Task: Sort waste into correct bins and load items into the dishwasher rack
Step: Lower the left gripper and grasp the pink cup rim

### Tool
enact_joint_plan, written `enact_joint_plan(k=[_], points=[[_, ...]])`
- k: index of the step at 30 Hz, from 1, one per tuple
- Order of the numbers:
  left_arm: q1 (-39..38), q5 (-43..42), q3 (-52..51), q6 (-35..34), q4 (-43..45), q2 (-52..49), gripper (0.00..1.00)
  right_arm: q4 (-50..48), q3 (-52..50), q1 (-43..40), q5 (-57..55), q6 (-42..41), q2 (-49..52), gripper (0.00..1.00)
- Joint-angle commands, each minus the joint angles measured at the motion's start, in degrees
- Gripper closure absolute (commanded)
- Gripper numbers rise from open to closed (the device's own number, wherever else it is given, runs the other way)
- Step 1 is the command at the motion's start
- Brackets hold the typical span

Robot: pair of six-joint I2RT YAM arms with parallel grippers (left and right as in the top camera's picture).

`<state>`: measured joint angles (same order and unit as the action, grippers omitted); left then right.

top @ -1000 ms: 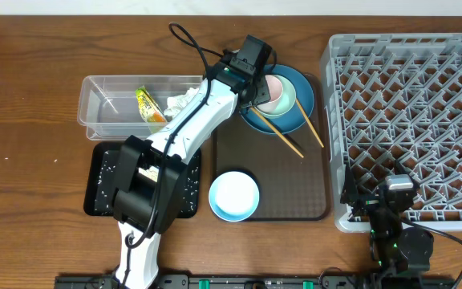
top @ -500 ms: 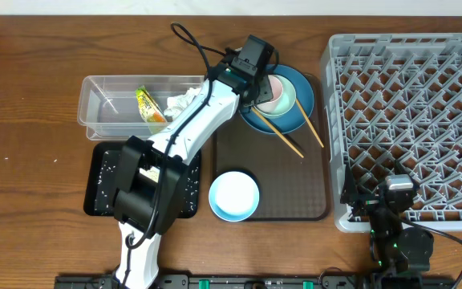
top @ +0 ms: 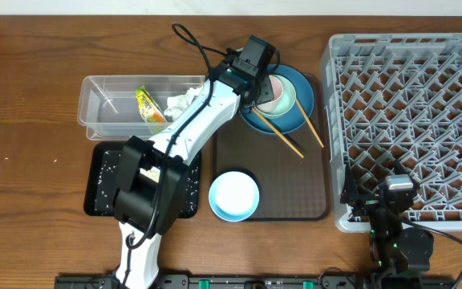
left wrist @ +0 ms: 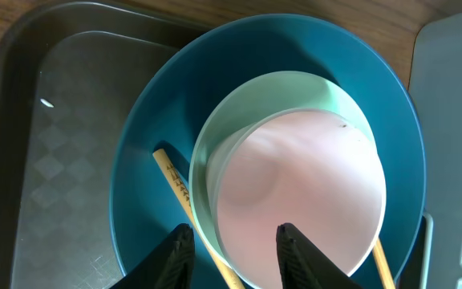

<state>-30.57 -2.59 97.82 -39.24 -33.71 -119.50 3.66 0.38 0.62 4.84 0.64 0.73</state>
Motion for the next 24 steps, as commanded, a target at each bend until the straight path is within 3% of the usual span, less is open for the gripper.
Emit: enact_joint_plan(k=[1,24], points=[[-0.4,0.7,-1.7,-0.5,0.2,-1.2,0.63,0.2,-0.1,0.6,-0.3,0.3,-0.1,0.01],[-0.4,0.7,-2.2,-0.5,2.7,-1.8,0.67,0.2,-0.1,0.6,-0.3,0.3,-0.1,0.01]])
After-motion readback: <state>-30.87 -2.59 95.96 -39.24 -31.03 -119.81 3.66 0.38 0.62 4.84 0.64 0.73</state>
